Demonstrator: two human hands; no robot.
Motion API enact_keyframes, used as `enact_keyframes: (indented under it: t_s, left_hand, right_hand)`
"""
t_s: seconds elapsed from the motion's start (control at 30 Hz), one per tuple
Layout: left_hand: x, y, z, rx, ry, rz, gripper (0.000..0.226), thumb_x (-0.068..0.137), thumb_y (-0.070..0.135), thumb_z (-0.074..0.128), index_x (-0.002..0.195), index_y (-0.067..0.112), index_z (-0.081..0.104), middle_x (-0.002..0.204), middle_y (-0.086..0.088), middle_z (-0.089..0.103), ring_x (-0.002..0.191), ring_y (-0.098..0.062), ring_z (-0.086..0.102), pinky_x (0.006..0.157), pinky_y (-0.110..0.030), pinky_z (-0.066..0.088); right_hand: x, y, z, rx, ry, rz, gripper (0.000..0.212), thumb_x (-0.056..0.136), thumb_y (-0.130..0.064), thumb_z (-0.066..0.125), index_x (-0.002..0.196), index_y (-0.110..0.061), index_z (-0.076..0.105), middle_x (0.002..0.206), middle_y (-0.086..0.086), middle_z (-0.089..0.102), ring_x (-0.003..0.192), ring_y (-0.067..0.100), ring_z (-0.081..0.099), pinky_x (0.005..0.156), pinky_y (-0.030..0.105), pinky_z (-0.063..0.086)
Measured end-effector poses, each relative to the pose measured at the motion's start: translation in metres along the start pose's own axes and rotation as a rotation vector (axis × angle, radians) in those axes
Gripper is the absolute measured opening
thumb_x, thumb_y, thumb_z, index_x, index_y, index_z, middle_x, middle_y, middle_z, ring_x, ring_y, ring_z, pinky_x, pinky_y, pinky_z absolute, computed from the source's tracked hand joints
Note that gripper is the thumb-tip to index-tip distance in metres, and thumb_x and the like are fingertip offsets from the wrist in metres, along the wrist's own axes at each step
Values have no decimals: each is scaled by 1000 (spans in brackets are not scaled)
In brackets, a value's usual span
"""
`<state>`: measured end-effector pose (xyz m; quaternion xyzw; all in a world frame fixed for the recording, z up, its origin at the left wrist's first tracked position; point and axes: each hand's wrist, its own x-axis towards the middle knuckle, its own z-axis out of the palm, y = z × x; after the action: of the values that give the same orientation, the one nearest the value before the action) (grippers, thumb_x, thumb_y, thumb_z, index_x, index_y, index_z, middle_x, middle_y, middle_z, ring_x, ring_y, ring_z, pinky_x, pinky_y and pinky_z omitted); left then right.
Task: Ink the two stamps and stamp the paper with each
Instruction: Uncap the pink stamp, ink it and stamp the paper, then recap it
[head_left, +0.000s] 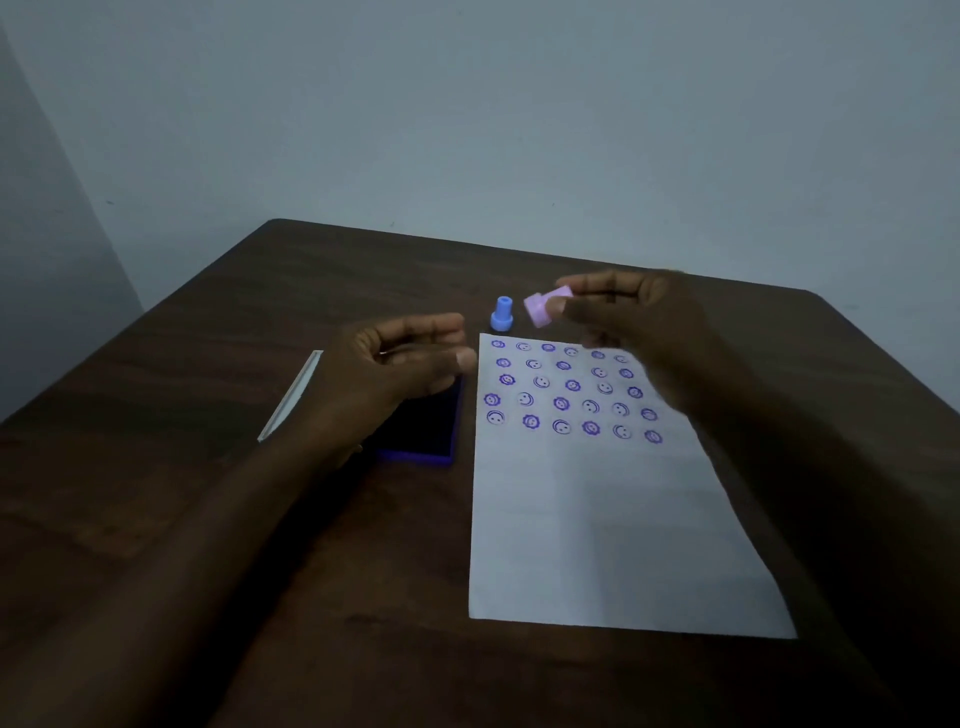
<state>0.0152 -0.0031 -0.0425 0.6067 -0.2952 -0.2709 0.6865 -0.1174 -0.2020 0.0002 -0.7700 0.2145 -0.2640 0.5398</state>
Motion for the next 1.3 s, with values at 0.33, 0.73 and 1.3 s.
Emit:
enact_keyframes:
  t_s: [0.33, 0.73, 1.3]
  left_hand:
    - [21, -10, -29, 92, 258, 26, 14, 86, 19, 69, 94, 30, 72, 98, 5, 75, 90, -8, 73, 75, -25, 59]
    - [27, -15, -34, 217, 281, 55, 14, 88, 25, 67, 98, 35, 69, 104, 13, 70, 95, -5, 67, 75, -25, 55]
    - [27, -17, -35, 245, 280, 66, 15, 88, 26, 67, 100, 34, 70, 99, 16, 70, 90, -1, 67, 73, -24, 55]
  right_hand:
    - [70, 36, -6, -369, 74, -47, 21, 70, -27, 83, 89, -19, 82, 89, -4, 78, 78, 6, 68, 69, 29, 52]
    - [101, 60, 1, -601, 27, 16, 28, 72, -16, 82, 99, -14, 80, 103, 2, 77, 90, 9, 65, 68, 11, 40]
    - [88, 69, -1, -511, 68, 47, 10, 74, -17, 77, 83, -14, 80, 90, 4, 79, 72, 15, 61, 45, 18, 45]
